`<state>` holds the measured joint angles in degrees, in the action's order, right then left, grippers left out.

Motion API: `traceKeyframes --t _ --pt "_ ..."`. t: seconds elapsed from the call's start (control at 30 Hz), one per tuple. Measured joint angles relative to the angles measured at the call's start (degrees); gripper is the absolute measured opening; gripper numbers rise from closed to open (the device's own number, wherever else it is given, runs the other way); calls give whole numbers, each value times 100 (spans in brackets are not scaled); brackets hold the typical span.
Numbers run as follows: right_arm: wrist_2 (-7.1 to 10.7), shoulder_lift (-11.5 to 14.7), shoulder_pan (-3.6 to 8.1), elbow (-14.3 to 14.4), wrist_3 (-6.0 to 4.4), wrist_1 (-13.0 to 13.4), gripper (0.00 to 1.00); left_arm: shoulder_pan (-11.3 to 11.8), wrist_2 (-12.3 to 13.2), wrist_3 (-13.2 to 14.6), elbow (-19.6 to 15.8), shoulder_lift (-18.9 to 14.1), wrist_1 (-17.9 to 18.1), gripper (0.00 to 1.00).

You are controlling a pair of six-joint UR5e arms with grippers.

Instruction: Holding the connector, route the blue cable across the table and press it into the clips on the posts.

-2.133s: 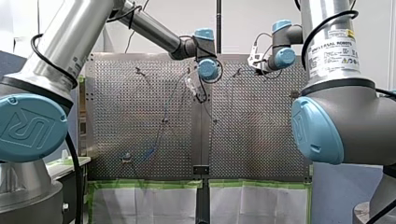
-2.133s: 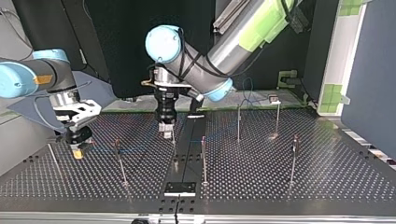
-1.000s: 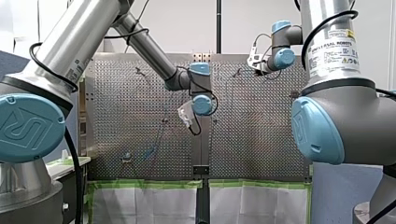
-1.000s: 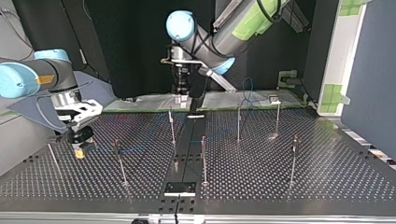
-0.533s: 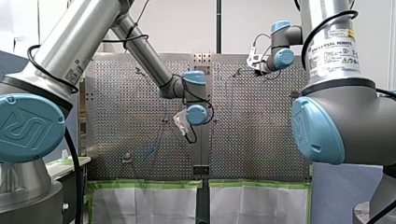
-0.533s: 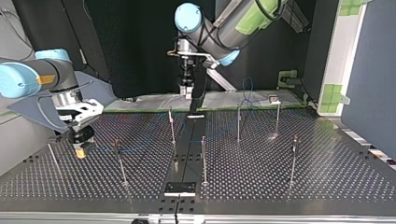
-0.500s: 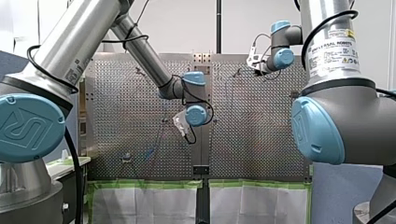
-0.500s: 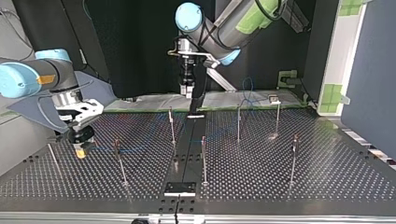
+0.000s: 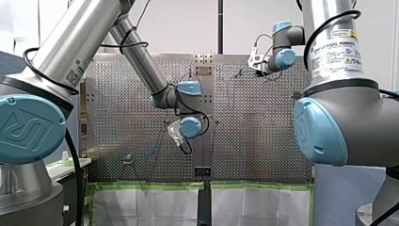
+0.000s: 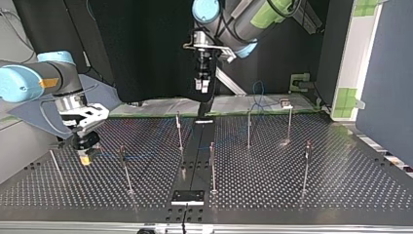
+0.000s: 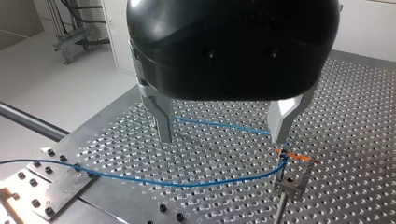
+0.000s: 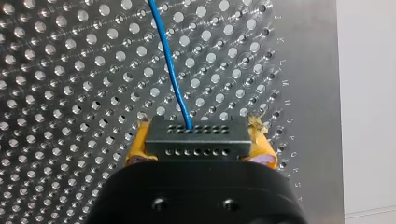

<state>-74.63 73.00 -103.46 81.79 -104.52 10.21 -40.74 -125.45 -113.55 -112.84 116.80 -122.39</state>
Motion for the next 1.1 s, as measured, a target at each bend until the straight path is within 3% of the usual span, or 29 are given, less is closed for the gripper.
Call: traceKeyframes --t 0.8,1.1 --pt "-192 7 34 5 20 -60 0 2 -1 0 -1210 0 1208 100" --pt "-202 7 5 13 26 -70 0 0 -1 0 -1638 2 1372 100"
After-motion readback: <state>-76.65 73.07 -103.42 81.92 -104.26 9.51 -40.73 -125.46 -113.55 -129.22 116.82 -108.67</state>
